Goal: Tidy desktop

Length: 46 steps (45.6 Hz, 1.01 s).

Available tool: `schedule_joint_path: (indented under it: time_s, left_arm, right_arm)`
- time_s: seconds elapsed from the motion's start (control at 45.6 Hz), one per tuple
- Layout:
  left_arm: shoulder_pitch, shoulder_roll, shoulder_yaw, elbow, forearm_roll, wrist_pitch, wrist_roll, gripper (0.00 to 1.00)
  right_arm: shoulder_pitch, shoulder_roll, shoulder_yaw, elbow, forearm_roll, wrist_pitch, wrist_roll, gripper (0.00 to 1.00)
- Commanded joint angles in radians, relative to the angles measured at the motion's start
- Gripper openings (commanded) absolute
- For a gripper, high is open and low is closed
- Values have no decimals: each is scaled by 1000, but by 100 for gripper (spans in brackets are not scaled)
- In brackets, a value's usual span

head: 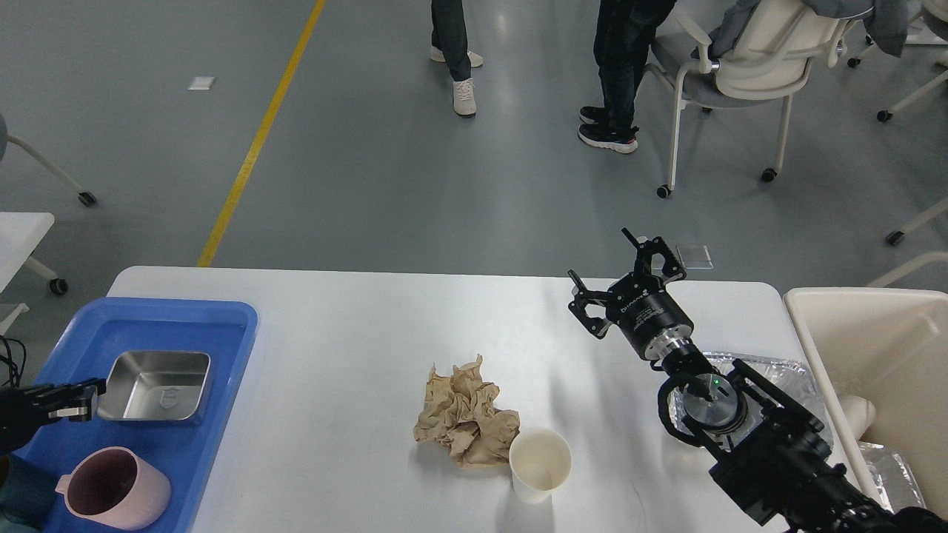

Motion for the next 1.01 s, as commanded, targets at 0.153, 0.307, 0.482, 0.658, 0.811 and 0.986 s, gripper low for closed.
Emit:
schedule_joint_path:
  time_s: [0.153,0.307,0.482,0.658,0.811,0.986]
  left_arm:
    - [7,-14,-7,-3,-117,0,5,49]
    - [7,-51,-150,-9,-284,-11,9,91]
    - [20,-106,-371,-11,-347,-12,8,92]
    - [37,-131,-582,-37,-347,-87,11,92]
    - [50,-151,-736,-54,-349,-144,15,92]
    - [118,-141,-921,-149,-349,-198,55,92]
  right_arm:
    - [-3,0,0,-2,0,0,0,100]
    - [-2,-1,-1,-5,0,0,0,100]
    - [0,-3,-1,-5,0,-2,0,100]
    - [0,-3,-1,-5,-15,-3,0,100]
    - [0,-3,-1,-5,-18,-14,0,100]
    - [0,-3,-1,-6,-18,-15,-2,100]
